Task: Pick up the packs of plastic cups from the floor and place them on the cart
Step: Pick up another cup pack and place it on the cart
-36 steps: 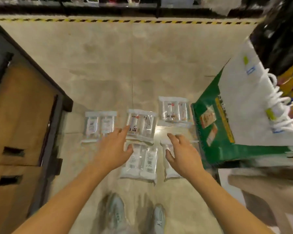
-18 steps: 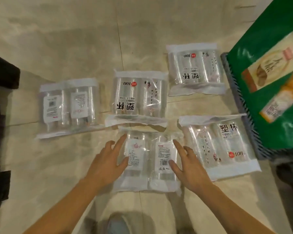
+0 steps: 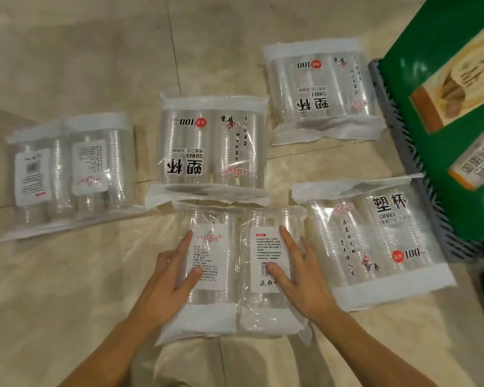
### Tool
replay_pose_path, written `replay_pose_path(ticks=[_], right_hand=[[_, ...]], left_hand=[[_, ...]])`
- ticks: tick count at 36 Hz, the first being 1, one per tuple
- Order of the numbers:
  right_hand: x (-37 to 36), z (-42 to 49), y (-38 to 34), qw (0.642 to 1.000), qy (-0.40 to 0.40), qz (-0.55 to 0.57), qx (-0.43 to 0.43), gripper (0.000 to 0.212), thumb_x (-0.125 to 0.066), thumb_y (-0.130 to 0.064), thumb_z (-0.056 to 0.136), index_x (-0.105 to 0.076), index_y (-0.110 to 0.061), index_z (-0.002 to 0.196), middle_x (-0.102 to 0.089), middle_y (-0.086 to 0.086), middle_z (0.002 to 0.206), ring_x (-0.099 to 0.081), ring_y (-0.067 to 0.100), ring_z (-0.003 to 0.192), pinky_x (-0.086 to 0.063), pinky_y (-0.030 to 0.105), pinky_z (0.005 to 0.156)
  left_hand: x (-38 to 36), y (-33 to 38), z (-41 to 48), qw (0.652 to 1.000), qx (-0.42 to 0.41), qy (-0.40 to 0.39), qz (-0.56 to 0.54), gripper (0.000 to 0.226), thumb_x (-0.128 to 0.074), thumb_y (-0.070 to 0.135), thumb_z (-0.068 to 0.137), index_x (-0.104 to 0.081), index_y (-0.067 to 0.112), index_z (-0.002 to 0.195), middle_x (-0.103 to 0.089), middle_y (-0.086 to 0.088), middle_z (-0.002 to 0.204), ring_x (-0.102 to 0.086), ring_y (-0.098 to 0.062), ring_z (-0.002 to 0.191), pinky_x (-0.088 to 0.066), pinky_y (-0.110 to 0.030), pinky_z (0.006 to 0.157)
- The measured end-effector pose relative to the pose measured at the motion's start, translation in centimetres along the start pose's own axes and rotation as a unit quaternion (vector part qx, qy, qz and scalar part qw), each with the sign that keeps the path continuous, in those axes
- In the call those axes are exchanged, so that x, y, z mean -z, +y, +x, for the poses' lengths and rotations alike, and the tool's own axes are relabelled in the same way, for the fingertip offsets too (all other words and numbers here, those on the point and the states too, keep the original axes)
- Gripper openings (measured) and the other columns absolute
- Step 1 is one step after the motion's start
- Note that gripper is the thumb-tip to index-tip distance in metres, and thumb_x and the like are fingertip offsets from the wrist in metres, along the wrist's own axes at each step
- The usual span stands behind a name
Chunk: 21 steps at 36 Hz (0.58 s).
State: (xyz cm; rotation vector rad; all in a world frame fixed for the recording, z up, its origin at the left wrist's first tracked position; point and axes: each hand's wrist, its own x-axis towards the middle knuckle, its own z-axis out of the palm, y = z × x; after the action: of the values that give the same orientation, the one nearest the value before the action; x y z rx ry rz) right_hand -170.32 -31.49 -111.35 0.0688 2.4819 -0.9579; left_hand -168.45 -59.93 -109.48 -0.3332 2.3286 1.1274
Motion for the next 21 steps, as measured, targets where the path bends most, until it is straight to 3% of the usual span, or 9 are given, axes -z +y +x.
replay_pose_path(ticks=[4, 7, 10, 12, 16, 18, 21], right_hand=[[5.2, -1.9, -4.4, 1.000, 0.013, 0.019, 0.019, 0.077, -0.047, -0.066, 0.093, 0.005, -0.061, 0.149, -0.004, -0.001, 0.166, 0.004, 0.013, 0.152, -0.023, 0.051, 0.117], [10.7, -3.9, -9.2, 0.999, 0.026, 0.025, 0.018, 0.077, -0.048, -0.066, 0.092, 0.001, -0.059, 0.150, -0.010, 0.001, 0.164, -0.004, 0.017, 0.152, -0.030, 0.052, 0.113], [17.2, -6.1, -14.8, 0.998, 0.050, 0.026, 0.035, 0.077, -0.049, -0.066, 0.091, -0.001, -0.057, 0.151, -0.015, -0.003, 0.163, -0.007, 0.007, 0.148, -0.029, 0.044, 0.112], [22.0, -7.7, -19.3, 0.997, 0.060, 0.025, 0.050, 0.076, -0.049, -0.065, 0.092, -0.003, -0.057, 0.152, -0.019, -0.006, 0.161, -0.012, -0.001, 0.142, -0.028, 0.036, 0.108], [32.8, -11.2, -29.6, 0.993, 0.081, 0.018, 0.088, 0.076, -0.046, -0.070, 0.091, -0.003, -0.056, 0.152, -0.027, 0.000, 0.158, -0.022, 0.020, 0.148, -0.032, 0.046, 0.112], [38.6, -13.3, -35.1, 0.989, 0.098, 0.019, 0.110, 0.075, -0.045, -0.071, 0.091, -0.004, -0.055, 0.152, -0.030, 0.000, 0.157, -0.020, 0.020, 0.149, -0.030, 0.048, 0.115], [47.1, -17.0, -43.4, 0.983, 0.124, 0.027, 0.136, 0.074, -0.049, -0.064, 0.093, -0.009, -0.051, 0.154, -0.040, -0.002, 0.149, -0.023, 0.016, 0.144, -0.032, 0.045, 0.114]], left_hand=[[3.8, 5.3, -2.7, 1.000, -0.015, 0.011, 0.000, 0.068, -0.049, 0.056, 0.093, -0.002, 0.071, 0.140, -0.036, 0.010, 0.132, -0.046, 0.010, 0.100, -0.037, -0.026, 0.091], [8.0, 10.7, -5.3, 0.999, -0.032, 0.028, -0.011, 0.069, -0.051, 0.053, 0.093, -0.005, 0.070, 0.141, -0.035, 0.013, 0.134, -0.041, 0.012, 0.107, -0.035, -0.027, 0.096], [13.2, 16.8, -8.4, 0.997, -0.061, 0.042, 0.008, 0.069, -0.049, 0.058, 0.092, -0.003, 0.067, 0.143, -0.033, 0.019, 0.146, -0.031, 0.000, 0.131, -0.032, -0.040, 0.110], [17.2, 21.2, -10.9, 0.996, -0.066, 0.056, 0.027, 0.069, -0.046, 0.063, 0.090, -0.001, 0.069, 0.142, -0.035, 0.014, 0.148, -0.032, -0.004, 0.126, -0.033, -0.045, 0.107], [26.5, 32.4, -17.3, 0.991, -0.097, 0.090, 0.036, 0.066, -0.043, 0.067, 0.091, -0.001, 0.069, 0.142, -0.032, 0.019, 0.149, -0.022, 0.001, 0.127, -0.028, -0.046, 0.109], [31.4, 37.9, -20.3, 0.987, -0.119, 0.104, 0.037, 0.067, -0.041, 0.071, 0.089, -0.001, 0.067, 0.143, -0.031, 0.017, 0.151, -0.024, 0.000, 0.130, -0.027, -0.040, 0.108], [38.5, 46.2, -25.3, 0.982, -0.136, 0.120, 0.051, 0.069, -0.038, 0.077, 0.086, 0.001, 0.069, 0.142, -0.037, 0.010, 0.153, -0.029, -0.016, 0.142, -0.029, -0.046, 0.110]])
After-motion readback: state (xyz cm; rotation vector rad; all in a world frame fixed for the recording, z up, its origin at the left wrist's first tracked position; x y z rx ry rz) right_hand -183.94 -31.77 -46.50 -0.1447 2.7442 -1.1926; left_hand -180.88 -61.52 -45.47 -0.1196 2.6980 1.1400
